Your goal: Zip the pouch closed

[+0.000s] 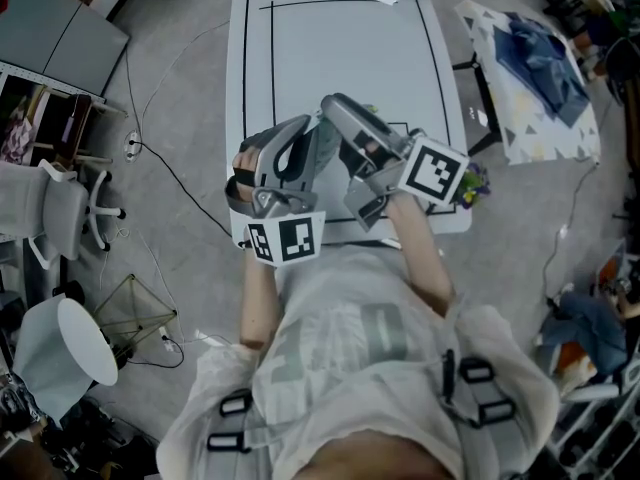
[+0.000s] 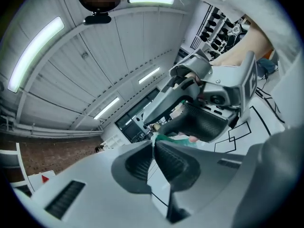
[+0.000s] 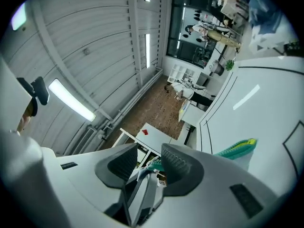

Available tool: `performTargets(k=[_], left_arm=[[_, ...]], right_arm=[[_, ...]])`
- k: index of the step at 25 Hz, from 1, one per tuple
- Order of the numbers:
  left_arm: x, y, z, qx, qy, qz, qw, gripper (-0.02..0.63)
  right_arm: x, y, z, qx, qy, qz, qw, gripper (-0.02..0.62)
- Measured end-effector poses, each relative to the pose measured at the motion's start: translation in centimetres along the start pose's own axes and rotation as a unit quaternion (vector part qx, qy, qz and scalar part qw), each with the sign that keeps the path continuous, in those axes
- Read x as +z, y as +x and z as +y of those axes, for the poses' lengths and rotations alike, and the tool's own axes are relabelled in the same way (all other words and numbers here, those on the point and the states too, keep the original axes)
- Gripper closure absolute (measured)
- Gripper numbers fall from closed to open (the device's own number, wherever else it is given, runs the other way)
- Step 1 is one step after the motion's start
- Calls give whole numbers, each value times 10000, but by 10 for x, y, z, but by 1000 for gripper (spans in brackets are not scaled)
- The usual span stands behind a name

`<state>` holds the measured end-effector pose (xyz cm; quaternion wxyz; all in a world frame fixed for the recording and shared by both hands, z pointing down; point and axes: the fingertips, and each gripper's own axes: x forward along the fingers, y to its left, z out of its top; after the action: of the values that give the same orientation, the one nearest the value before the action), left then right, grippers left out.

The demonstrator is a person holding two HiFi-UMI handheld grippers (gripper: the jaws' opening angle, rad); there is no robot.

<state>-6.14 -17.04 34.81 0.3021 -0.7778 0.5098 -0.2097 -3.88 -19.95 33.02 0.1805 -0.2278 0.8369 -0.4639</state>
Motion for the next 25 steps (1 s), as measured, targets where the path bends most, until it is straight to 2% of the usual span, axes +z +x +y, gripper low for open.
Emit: performTargets(k=[7, 15, 16, 25], left_arm=[[-5, 7, -10, -180, 135, 80, 9997, 586], [-7, 8, -15, -310, 289, 92, 9991, 586], [-7, 9, -14, -309, 281, 96, 9991, 586], [-12, 12, -17, -346, 187, 190, 9990, 586]], right_arm=[[1, 1, -8, -115, 156, -78, 9998, 467], [-4, 2, -16, -368, 190, 4, 9991, 539], [-4, 2, -17, -421, 181, 7, 9989, 564], [-4, 0, -27, -747, -322, 117, 9966, 584]])
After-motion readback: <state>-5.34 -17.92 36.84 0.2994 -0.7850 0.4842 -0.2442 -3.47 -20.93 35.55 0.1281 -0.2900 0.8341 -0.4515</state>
